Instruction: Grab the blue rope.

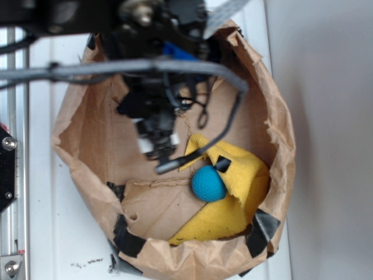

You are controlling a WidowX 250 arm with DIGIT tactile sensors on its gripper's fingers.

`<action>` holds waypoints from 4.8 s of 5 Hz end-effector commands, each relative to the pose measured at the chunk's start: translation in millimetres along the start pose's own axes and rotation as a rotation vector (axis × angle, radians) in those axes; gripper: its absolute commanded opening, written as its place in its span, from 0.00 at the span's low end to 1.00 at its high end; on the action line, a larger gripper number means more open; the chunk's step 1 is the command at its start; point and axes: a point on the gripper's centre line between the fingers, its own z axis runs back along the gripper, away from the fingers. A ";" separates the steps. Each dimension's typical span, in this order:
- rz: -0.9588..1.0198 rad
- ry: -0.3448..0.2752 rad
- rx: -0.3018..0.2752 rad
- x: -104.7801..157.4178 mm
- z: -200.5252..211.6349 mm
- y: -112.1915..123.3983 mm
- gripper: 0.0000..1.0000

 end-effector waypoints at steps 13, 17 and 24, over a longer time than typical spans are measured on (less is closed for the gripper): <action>0.009 -0.207 0.091 62.3 -95.4 35.4 0.00; 0.021 -0.204 0.081 64.9 -91.0 36.3 0.00; 0.053 -0.156 -0.267 30.7 67.1 -6.5 0.00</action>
